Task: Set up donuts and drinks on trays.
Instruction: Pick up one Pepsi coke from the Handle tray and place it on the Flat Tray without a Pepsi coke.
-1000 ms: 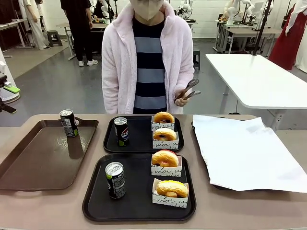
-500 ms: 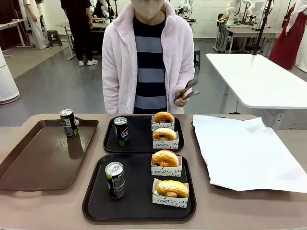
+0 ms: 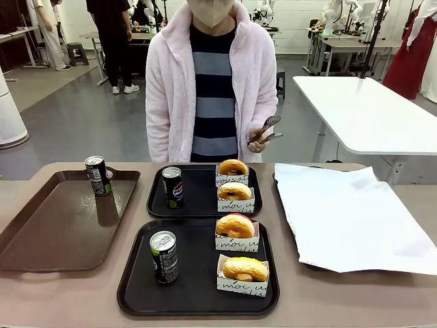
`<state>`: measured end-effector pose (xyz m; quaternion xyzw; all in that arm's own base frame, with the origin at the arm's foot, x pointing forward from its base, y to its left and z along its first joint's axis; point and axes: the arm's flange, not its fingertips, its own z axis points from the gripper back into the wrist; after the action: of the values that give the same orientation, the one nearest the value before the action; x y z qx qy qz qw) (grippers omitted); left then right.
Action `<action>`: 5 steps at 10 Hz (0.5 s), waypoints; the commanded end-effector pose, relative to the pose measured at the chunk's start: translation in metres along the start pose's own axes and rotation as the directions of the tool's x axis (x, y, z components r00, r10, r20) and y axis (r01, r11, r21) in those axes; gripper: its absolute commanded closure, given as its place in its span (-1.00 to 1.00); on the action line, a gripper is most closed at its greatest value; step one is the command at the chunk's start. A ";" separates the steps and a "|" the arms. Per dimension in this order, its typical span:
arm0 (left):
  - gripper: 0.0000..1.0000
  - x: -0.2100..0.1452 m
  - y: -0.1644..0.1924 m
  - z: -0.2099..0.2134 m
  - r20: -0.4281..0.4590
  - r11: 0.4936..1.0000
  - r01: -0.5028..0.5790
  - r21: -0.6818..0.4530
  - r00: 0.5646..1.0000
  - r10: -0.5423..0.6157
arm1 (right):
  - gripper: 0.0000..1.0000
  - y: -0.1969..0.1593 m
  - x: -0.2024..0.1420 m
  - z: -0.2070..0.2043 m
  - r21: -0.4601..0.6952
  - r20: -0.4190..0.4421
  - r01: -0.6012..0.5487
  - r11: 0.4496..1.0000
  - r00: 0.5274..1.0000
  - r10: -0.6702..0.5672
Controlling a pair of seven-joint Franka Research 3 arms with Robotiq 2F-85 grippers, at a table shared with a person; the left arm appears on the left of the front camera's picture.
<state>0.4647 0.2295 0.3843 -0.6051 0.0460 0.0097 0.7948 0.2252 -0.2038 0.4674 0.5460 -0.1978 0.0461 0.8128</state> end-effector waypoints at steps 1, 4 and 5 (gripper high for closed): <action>-1.00 0.009 0.006 0.004 -0.012 1.000 0.020 0.012 1.000 -0.020 | -1.00 0.000 0.003 0.001 0.025 0.019 -0.018 1.000 1.000 0.018; -1.00 0.000 0.000 0.000 0.000 1.000 0.000 0.000 1.000 0.000 | -1.00 0.000 0.003 0.001 0.025 0.019 -0.018 1.000 1.000 0.018; -1.00 0.000 0.000 0.000 0.000 1.000 0.000 0.000 1.000 0.000 | -1.00 0.000 0.003 0.001 0.025 0.019 -0.018 1.000 1.000 0.018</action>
<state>0.4690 0.2304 0.3800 -0.6040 0.0485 0.0099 0.7955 0.2252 -0.2038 0.4674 0.5460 -0.1978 0.0462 0.8128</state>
